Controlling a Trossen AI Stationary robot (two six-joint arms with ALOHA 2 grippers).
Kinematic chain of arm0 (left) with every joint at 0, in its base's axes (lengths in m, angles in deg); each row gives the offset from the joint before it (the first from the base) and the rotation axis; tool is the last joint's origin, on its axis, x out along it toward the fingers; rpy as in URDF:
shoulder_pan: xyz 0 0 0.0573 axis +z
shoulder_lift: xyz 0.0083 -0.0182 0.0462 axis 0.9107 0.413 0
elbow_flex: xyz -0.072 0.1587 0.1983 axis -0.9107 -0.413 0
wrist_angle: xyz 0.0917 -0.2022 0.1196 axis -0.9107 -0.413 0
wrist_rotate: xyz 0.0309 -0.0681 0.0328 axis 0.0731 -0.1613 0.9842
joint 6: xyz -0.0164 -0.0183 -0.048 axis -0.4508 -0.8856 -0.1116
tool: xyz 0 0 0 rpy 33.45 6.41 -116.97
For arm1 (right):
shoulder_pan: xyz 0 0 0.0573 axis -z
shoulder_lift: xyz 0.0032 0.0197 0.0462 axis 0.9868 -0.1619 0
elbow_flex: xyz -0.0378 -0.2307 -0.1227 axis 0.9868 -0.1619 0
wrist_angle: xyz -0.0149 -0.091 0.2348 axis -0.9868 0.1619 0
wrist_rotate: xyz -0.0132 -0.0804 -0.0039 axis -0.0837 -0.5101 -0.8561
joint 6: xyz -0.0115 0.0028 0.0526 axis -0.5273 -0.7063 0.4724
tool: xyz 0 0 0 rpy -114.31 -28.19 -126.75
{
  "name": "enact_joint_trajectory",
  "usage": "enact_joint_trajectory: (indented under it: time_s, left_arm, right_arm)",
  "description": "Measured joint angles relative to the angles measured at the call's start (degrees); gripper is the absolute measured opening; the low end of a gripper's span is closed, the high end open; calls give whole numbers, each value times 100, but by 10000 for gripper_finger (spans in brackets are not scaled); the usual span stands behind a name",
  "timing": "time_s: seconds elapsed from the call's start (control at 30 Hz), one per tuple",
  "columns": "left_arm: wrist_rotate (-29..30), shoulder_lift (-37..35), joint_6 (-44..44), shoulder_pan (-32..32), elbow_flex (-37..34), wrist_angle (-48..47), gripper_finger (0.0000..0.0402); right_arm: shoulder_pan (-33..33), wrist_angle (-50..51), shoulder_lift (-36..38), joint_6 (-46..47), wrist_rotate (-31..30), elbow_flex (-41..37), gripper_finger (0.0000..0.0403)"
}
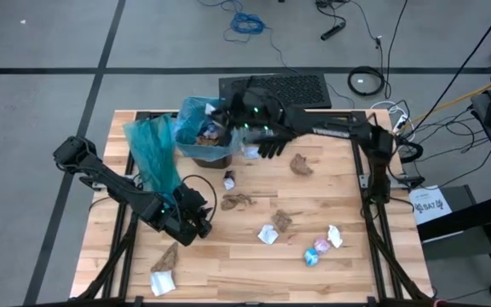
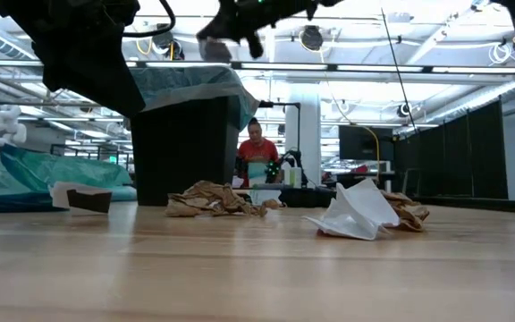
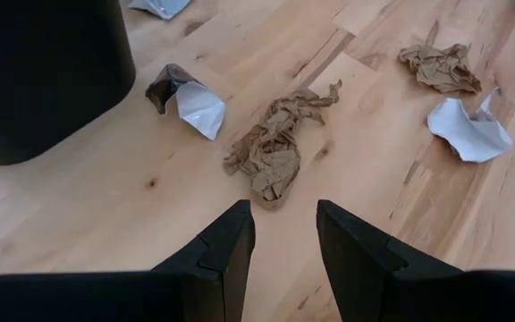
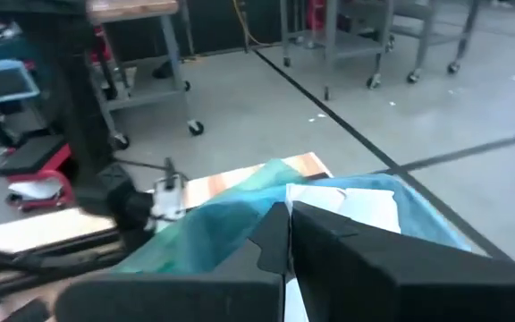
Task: Place trash/remove bag and relplace
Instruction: Put the white cardboard into the trash bin, then put the brown napkin into the trash bin
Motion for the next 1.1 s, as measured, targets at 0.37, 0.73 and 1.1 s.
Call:
enact_joint_trajectory:
  time_s: [0.37, 0.73, 1.1]
  left_arm:
    - [-48, 0, 27, 0, 0, -7, 129]
    - [-112, 0, -24, 0, 0, 6, 129]
    - [-176, 0, -35, 0, -1, 15, 129]
  right_arm:
    - [438, 41, -711, 337, 767, 796, 115]
    - [441, 1799, -53, -423, 747, 796, 177]
    - [-111, 5188, 878, -751, 694, 640, 158]
